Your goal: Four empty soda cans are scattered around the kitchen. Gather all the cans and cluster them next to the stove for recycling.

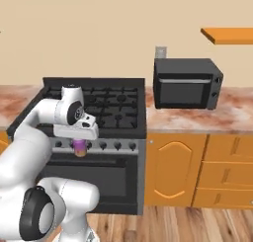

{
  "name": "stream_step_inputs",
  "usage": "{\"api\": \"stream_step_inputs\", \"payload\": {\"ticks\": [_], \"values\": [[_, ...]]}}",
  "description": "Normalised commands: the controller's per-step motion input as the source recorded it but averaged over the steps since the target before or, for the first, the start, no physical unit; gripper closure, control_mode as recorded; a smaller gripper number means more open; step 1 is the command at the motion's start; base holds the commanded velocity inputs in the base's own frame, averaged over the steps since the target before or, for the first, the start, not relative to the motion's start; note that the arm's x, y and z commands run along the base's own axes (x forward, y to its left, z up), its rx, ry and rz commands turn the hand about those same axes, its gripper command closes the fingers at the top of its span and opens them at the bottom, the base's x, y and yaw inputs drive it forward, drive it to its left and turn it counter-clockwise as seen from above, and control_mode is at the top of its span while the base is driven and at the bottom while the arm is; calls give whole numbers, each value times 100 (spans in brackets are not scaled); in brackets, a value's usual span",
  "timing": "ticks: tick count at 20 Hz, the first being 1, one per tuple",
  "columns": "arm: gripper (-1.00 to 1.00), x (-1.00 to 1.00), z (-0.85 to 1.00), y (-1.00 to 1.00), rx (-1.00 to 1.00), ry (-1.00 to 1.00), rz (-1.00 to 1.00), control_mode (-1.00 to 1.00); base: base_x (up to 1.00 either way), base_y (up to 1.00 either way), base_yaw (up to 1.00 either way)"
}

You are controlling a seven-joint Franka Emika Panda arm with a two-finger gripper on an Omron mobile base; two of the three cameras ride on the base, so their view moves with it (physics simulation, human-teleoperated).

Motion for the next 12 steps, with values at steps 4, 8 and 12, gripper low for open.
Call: {"api": "stream_step_inputs", "payload": {"ticks": [4, 8, 12], "values": [[100, 0, 0, 0, 0, 0, 0, 100, 0, 100, -7], [100, 0, 0, 0, 0, 0, 0, 100, 15, 100, 2], [100, 0, 0, 0, 0, 0, 0, 100, 33, 67, 10]]}}
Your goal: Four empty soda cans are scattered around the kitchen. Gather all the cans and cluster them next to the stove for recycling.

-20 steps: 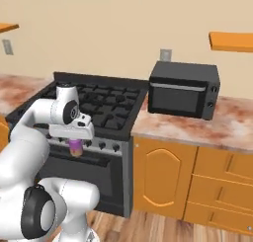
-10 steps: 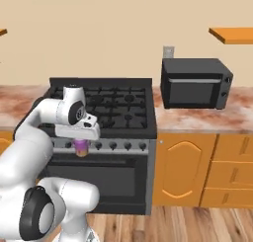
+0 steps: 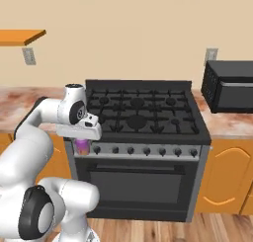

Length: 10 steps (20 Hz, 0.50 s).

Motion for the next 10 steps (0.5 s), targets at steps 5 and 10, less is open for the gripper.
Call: {"api": "stream_step_inputs", "payload": {"ticks": [5, 10], "values": [[100, 0, 0, 0, 0, 0, 0, 100, 44, 42, 12], [100, 0, 0, 0, 0, 0, 0, 100, 35, 92, 24]]}}
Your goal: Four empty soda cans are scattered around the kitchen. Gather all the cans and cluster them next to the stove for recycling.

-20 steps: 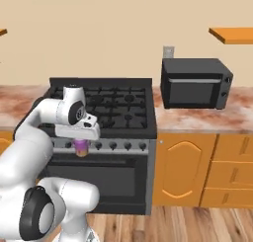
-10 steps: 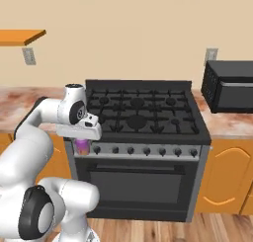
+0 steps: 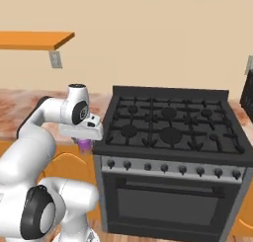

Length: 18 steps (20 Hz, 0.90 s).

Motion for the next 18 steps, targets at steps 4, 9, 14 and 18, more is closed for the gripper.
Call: {"api": "stream_step_inputs", "payload": {"ticks": [4, 9, 14, 18], "values": [[100, 0, 0, 0, 0, 0, 0, 100, 62, 57, 9], [100, 0, 0, 0, 0, 0, 0, 100, 75, 10, 0], [100, 0, 0, 0, 0, 0, 0, 100, 74, 2, 0], [100, 82, 0, 23, 0, -1, 0, -100, 0, 0, 0]]}}
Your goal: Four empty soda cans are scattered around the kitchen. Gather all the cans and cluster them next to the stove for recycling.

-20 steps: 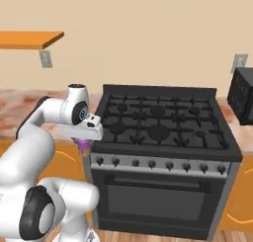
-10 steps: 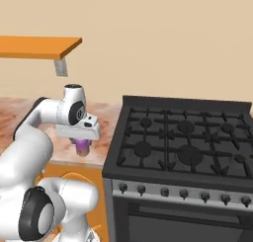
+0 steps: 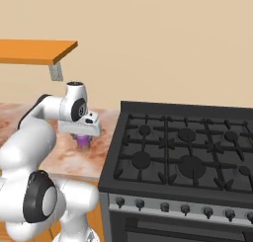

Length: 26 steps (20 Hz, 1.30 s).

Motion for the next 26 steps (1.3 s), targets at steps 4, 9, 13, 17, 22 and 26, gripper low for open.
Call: {"api": "stream_step_inputs", "payload": {"ticks": [4, 9, 13, 17, 22, 26], "values": [[100, 89, 0, 26, 0, 0, 0, -100, 0, 0, 0], [100, 74, 0, 1, 0, -1, 0, -100, 0, 0, 0], [100, 63, -4, 3, 0, 1, 0, -100, 0, 0, 0], [100, 57, -4, 3, 0, 0, 0, -100, 0, 0, 0], [100, 53, -18, 3, 0, 0, 0, -100, 0, 0, 0], [100, 54, -30, 10, 0, 0, 0, -100, 0, 0, 0]]}}
